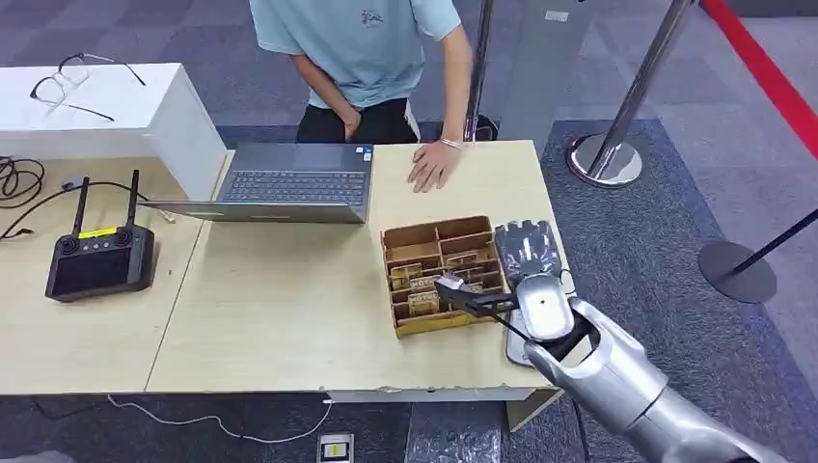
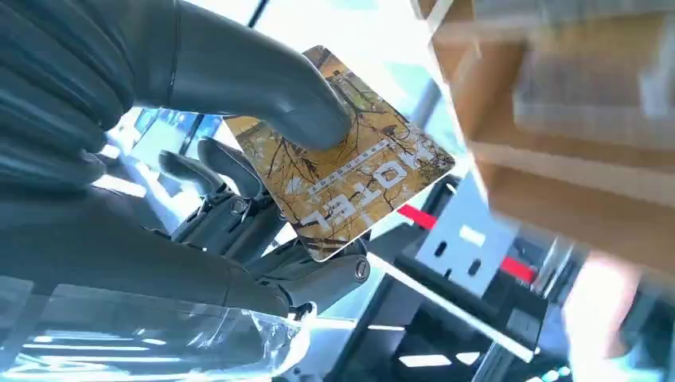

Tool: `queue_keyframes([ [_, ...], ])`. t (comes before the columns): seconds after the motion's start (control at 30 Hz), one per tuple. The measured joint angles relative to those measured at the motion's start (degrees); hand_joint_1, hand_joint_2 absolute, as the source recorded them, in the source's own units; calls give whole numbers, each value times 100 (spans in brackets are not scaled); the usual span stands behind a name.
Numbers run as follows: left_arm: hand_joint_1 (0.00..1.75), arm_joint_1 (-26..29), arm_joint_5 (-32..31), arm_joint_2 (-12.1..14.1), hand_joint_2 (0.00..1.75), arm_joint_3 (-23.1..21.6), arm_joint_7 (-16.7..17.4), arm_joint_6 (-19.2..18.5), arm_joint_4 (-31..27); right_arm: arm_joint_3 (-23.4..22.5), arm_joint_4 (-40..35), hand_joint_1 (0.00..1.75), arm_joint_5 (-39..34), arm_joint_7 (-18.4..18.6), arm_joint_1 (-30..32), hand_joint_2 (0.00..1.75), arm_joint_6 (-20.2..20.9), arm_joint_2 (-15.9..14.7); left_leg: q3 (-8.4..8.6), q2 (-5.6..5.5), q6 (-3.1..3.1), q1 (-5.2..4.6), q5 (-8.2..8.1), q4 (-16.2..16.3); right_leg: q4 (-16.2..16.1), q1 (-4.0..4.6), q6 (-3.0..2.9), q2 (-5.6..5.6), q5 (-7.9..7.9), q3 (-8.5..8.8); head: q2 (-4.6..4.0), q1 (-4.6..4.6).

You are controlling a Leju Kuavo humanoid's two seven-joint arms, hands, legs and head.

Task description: Pass the card to the sensor for recognition and then transmit it.

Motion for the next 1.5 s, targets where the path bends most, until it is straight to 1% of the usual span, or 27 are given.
queue_keyframes([
  [0.23, 0, 14, 96, 48, 175, 0, -236, 223, 9, -192, -168, 175, -417, 0, -82, 175, -784, 155, -2, 2, 0, 0, 0, -1, 1, 1, -1, 0, -1, -1, 0, 0],
  [0.33, 0, 18, 188, 83, 175, 11, -365, 343, 13, -262, -166, 175, -857, 0, -111, 175, -1297, 286, -2, 0, 0, 0, 0, -1, 1, 1, -1, 0, -1, -1, 0, 0],
  [0.43, 0, 18, 243, 118, 175, 28, -400, 398, 18, -286, -157, 175, -1268, 0, -113, 175, -1777, 400, -3, 0, 0, 0, 0, -1, 1, 1, -1, 0, -1, -1, 0, 2],
  [0.53, 0, 18, 286, 155, 175, 41, -350, 481, 18, -280, -100, 175, -1875, -6, -123, 175, -2480, 535, -4, 1, 0, 0, 0, -1, 1, 1, -1, 0, -1, -2, 0, 0],
  [0.6, 0, 18, 297, 181, 175, 52, -332, 498, 18, -275, -44, 175, -2062, -37, -126, 175, -2849, 607, -5, 0, 0, 0, 0, -1, 1, 1, -1, 0, -1, -2, 0, 0],
  [0.63, 0, 15, 269, 192, 175, 52, -246, 492, 17, -275, 5, 175, -2193, -90, -126, 175, -3034, 649, -5, 0, 0, 0, 0, -2, 1, 1, -1, 0, -1, -3, 0, 2],
  [0.67, 0, 13, 242, 208, 175, 50, -141, 466, 20, -275, 67, 175, -2359, -145, -126, 175, -3304, 699, -5, 1, 0, 0, 0, -2, 1, 1, -1, 0, -1, -3, 0, 0],
  [0.8, 0, 14, 229, 243, 175, 50, 92, 444, 20, -269, 313, 175, -2772, -367, -125, 175, -3915, 844, -8, 0, 0, 0, 0, -2, 1, 1, -1, 0, -1, -7, 0, 0],
  [0.9, 0, 13, 183, 260, 175, 50, 206, 387, 18, -271, 459, 175, -3056, -523, -119, 175, -4275, 898, -10, 0, 0, 0, 0, -1, 1, 1, -1, 0, -1, -9, 0, 0],
  [0.97, 0, 13, 162, 273, 175, 50, 276, 345, 17, -297, 566, 175, -3309, -715, -105, 175, -4500, 922, -10, 2, 0, 0, 0, -1, 1, 0, -1, 0, -1, -9, 0, 0],
  [1.07, 0, 13, 140, 289, 175, 50, 319, 334, 17, -426, 671, 175, -3580, -1157, -20, 175, -4557, 986, -11, 1, 0, 0, 0, -1, 1, 0, -1, 0, -1, -10, 0, 0],
  [1.13, 0, 13, 111, 315, 175, 50, 321, 336, 17, -595, 750, 175, -3959, -1673, 67, 175, -4566, 1095, -11, 1, 0, 0, 0, -1, 1, 0, -1, 0, -1, -11, 0, 0],
  [1.2, 0, 13, 85, 341, 175, 50, 263, 356, 17, -819, 854, 175, -4210, -2134, 143, 175, -4574, 1228, -12, 0, 0, 0, 0, -1, 1, 0, -1, 0, -1, -12, 0, 0],
  [1.33, 0, 12, 65, 428, 175, 50, 3, 459, 17, -1365, 1187, 175, -4897, -2972, 212, 175, -4583, 1479, -12, 1, 0, 2, 0, -2, 1, 2, -1, 0, -1, -13, 0, 0],
  [1.37, 0, 12, 57, 448, 175, 50, -18, 465, 17, -1454, 1251, 175, -5078, -3090, 221, 175, -4585, 1526, -12, 2, -1, 2, 0, -2, 1, 2, -1, 0, -1, -13, 0, 0],
  [1.4, 0, 11, 39, 479, 175, 50, -46, 465, 17, -1602, 1345, 175, -5333, -3283, 237, 175, -4587, 1589, -13, 1, -1, 2, 0, -2, 1, 2, -1, 0, -1, -13, 0, 0],
  [1.5, 0, 7, -33, 575, 175, 50, 0, 422, 17, -1911, 1539, 175, -5512, -3679, 251, 175, -4592, 1760, -12, 2, -1, 3, 0, -2, 1, 3, -1, 1, -1, -13, 0, 0],
])
